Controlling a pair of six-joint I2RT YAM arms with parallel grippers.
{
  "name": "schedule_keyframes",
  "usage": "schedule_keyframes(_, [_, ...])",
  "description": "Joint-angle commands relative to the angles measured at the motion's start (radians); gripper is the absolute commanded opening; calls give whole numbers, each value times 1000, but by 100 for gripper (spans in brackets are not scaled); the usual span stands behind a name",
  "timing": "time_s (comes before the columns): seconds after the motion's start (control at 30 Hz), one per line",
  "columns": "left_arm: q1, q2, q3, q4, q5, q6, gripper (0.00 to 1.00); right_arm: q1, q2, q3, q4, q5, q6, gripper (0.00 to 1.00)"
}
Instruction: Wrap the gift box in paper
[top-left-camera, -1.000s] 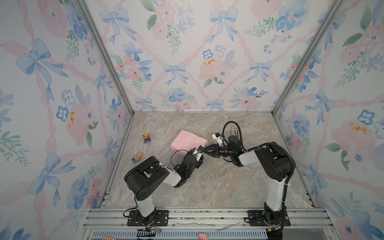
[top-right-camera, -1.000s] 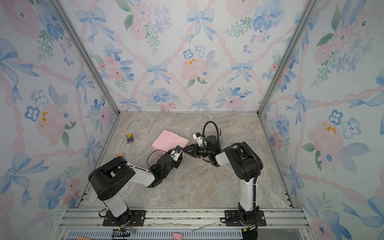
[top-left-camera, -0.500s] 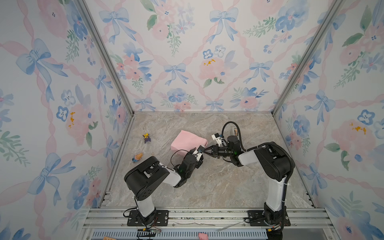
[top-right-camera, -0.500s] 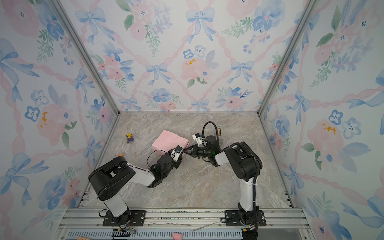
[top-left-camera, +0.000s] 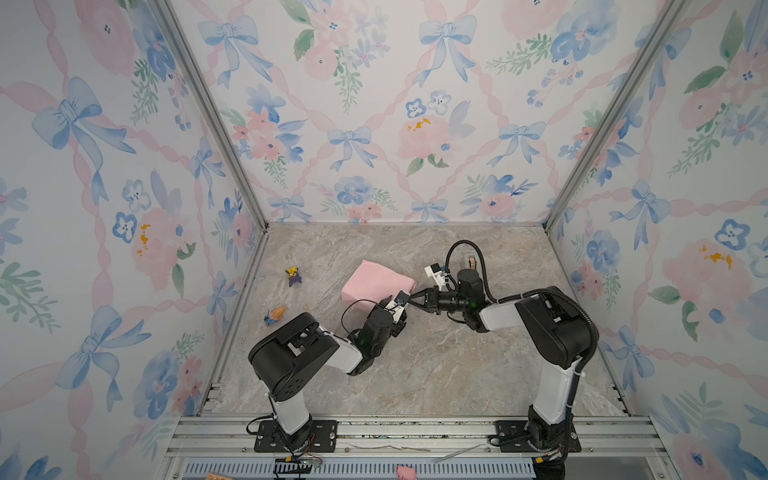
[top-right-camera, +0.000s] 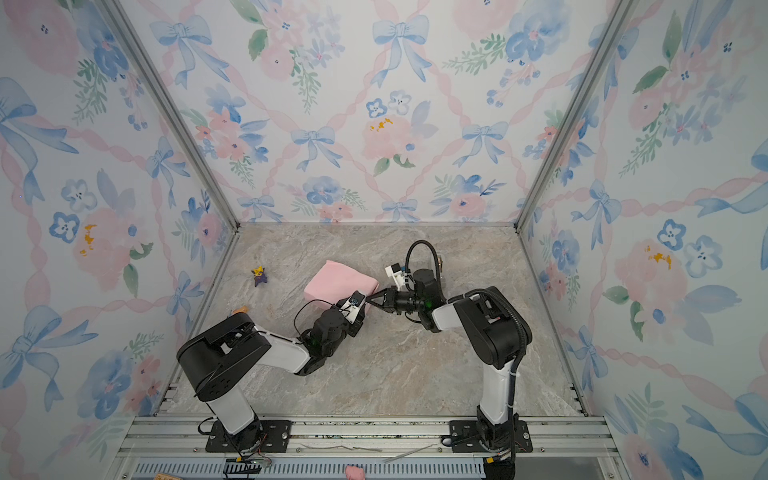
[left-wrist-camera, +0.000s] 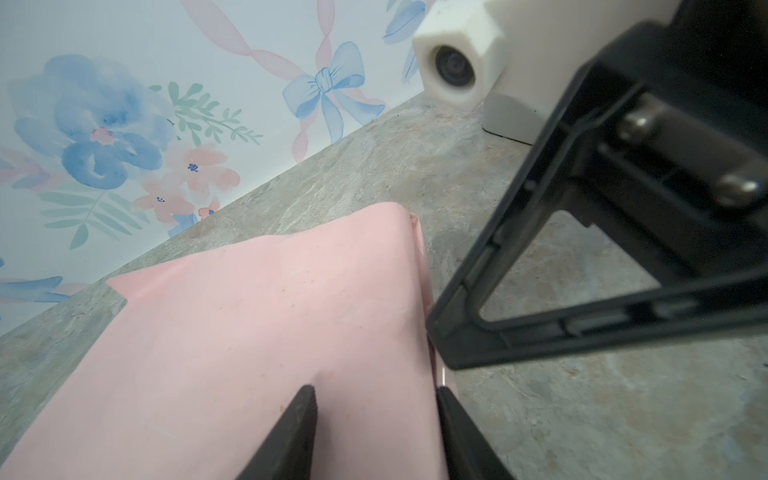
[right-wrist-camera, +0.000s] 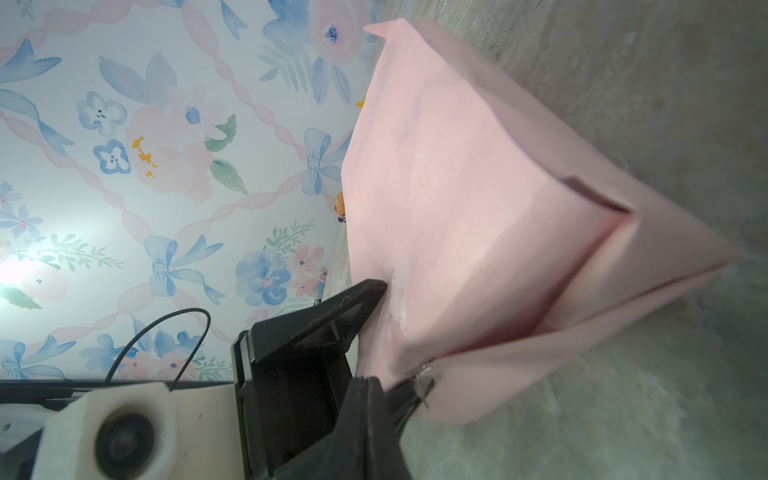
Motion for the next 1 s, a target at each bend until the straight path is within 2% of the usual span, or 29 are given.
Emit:
schedule_keyframes(0.0, [9,71,-54,-243,-26,-42,46,-14,-16,-26,-15,-10,-17,0])
schedule_keyframes(0.27, [10,72,-53,-243,-29,-43,46,-19,3,-30,-77,14,-48,0])
schedule_keyframes(0.97, [8,72,-54,-243,-28,-43,46,-8,87,36,-51,28,-21,0])
